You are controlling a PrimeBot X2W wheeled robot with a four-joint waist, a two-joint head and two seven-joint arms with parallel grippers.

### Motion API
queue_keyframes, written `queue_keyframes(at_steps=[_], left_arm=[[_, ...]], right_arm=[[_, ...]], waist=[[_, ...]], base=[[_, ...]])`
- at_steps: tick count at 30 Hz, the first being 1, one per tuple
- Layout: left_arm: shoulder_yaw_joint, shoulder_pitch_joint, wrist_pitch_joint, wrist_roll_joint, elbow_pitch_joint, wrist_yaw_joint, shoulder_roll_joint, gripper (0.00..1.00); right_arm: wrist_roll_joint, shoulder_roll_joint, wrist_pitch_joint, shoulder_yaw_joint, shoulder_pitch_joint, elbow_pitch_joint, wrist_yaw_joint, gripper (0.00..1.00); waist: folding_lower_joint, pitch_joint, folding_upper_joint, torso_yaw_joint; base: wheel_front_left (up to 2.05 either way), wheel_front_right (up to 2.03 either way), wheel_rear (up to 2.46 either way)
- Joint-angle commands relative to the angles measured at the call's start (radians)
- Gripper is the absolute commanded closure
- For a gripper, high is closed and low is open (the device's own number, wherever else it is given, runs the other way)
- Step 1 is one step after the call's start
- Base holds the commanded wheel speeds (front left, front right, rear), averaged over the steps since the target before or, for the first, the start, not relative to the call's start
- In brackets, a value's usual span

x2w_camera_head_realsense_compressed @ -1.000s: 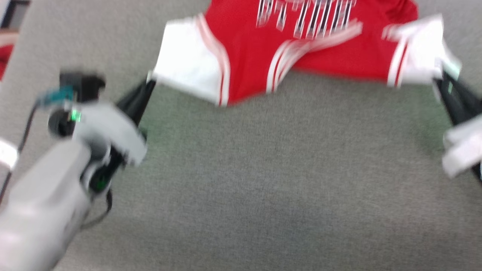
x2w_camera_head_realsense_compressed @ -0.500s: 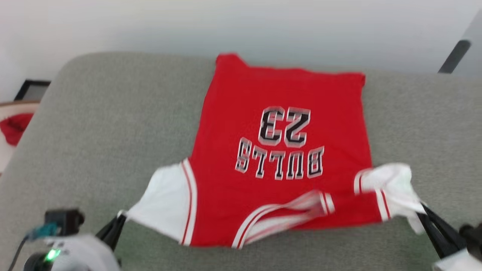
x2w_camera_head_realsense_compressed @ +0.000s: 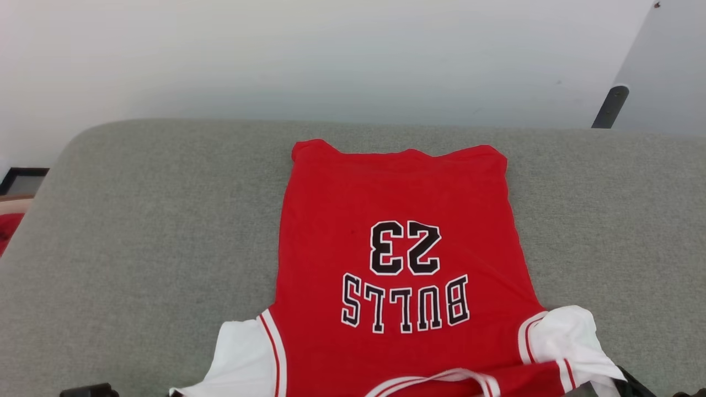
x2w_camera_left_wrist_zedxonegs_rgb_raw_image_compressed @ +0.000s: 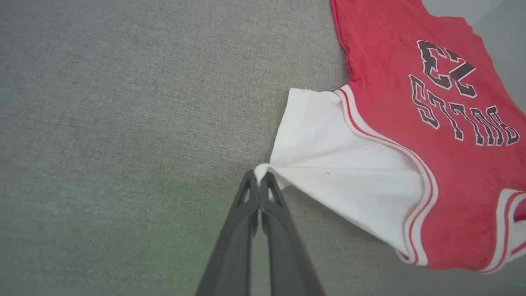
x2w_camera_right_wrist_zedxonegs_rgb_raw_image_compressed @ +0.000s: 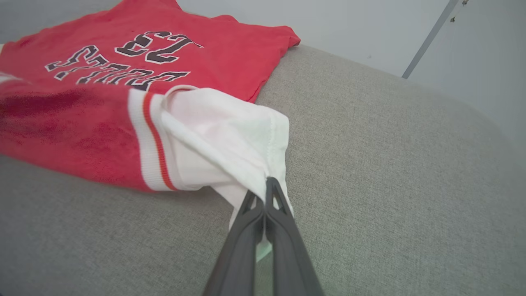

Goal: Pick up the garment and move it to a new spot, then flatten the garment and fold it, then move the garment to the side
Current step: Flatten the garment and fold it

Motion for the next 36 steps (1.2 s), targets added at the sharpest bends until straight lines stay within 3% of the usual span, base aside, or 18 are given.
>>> queue_keyframes(at_steps=[1,3,4,15,23,29,36], left_arm=[[0.005,0.013,-0.005,-0.005,0.001,0.008,-0.006,1.0],[0.007,0.016,-0.006,-0.002,-0.001,0.009,-0.015,1.0],[0.006,0.017,-0.006,-0.002,0.0,0.009,-0.019,1.0],[0.003,-0.017,-0.006,0.038,0.029,0.024,-0.068,1.0],[-0.01,-0.052,0.0,0.073,0.046,0.019,-0.114,1.0],[-0.055,-0.122,0.04,0.118,0.063,-0.002,-0.158,1.0],[-0.106,-0.219,0.087,0.168,0.096,-0.043,-0.225,1.0]], right_arm=[[0.014,0.006,0.006,0.001,-0.002,0.004,-0.001,0.87],[0.018,0.009,0.015,0.012,-0.013,0.002,-0.001,0.39],[0.025,0.01,0.025,0.019,-0.016,-0.001,-0.001,0.0],[0.087,0.015,0.071,-0.017,-0.013,-0.138,-0.001,0.0],[0.143,0.09,0.266,-0.096,-0.171,-0.215,-0.001,0.0],[0.14,0.087,0.432,-0.098,-0.382,-0.11,-0.001,0.0],[0.154,0.054,0.55,-0.122,-0.617,0.129,-0.001,0.0]], waist=[[0.0,0.0,0.0,-0.004],[0.0,0.0,0.0,-0.005],[0.0,0.001,0.0,-0.005],[0.0,0.008,0.0,0.002],[0.0,0.018,0.0,0.034],[0.0,0.032,0.0,0.116],[0.0,0.082,0.0,0.239]], base=[[0.0,0.0,0.0],[0.0,0.0,0.0],[0.0,0.0,0.0],[0.0,0.0,0.0],[0.0,0.0,0.0],[0.0,0.0,0.0],[0.0,0.0,0.0]])
